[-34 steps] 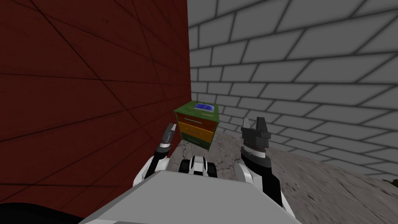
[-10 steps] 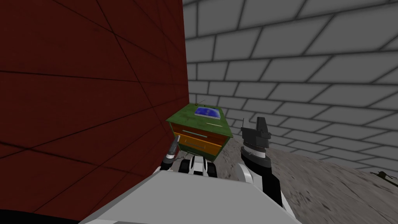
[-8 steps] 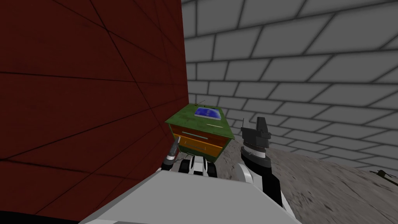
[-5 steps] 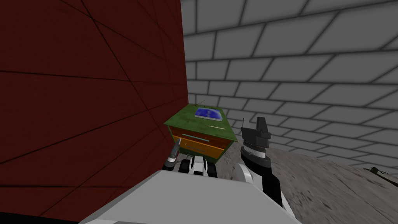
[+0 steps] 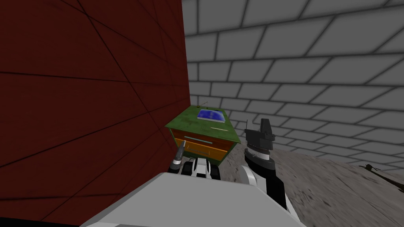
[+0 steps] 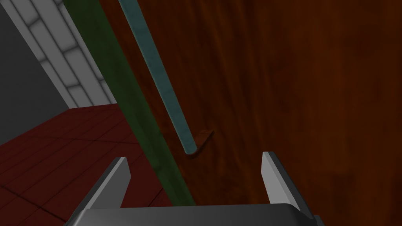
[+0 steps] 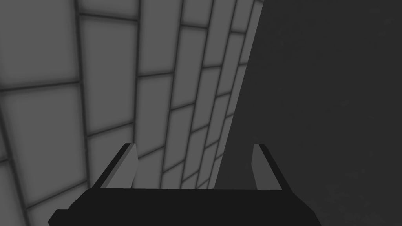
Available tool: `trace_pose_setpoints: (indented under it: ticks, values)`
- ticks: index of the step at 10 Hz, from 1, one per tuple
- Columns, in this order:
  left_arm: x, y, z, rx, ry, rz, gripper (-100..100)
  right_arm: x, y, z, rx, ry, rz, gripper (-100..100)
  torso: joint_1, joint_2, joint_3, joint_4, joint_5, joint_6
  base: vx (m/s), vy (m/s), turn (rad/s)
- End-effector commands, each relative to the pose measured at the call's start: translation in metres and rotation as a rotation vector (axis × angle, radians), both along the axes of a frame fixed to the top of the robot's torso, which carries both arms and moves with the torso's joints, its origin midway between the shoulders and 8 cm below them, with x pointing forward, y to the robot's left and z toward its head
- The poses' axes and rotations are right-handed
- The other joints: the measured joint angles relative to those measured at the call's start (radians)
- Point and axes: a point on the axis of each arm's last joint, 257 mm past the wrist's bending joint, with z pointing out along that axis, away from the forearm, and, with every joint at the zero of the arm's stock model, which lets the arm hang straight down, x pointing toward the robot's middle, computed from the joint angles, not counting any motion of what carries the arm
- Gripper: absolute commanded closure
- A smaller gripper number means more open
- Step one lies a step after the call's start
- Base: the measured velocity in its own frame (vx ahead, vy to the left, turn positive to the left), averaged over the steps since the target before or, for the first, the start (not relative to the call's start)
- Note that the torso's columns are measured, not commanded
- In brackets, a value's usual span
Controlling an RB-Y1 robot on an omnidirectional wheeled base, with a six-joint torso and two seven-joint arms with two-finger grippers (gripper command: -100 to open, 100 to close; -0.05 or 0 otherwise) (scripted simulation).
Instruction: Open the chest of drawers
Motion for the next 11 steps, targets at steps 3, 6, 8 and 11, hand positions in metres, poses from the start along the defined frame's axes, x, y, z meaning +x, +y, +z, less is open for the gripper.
trace_pose_setpoints:
  ticks: [3, 6, 8, 11]
  values:
    - [0.033, 0.000, 0.014, -0.001, 0.003, -0.004, -100, 0.000, 0.000, 0.000, 0.000, 0.000, 0.000, 0, 0.001, 0.000, 0.000, 0.000, 0.000, 0.000, -0.006, -0.008, 0.024]
    - [0.025, 0.000, 0.010, -0.001, 0.003, -0.003, 100, 0.000, 0.000, 0.000, 0.000, 0.000, 0.000, 0, 0.001, 0.000, 0.000, 0.000, 0.000, 0.000, 0.000, -0.001, 0.002]
    - [0.012, 0.000, 0.004, 0.000, 0.003, -0.001, 100, 0.000, 0.000, 0.000, 0.000, 0.000, 0.000, 0, 0.002, -0.003, -0.001, -0.001, 0.001, 0.001, 0.006, 0.009, -0.025]
    - [-0.006, 0.000, -0.003, 0.000, 0.003, 0.001, 100, 0.000, 0.000, 0.000, 0.000, 0.000, 0.000, 0, 0.001, -0.001, 0.000, 0.000, 0.000, 0.000, 0.007, 0.009, -0.027]
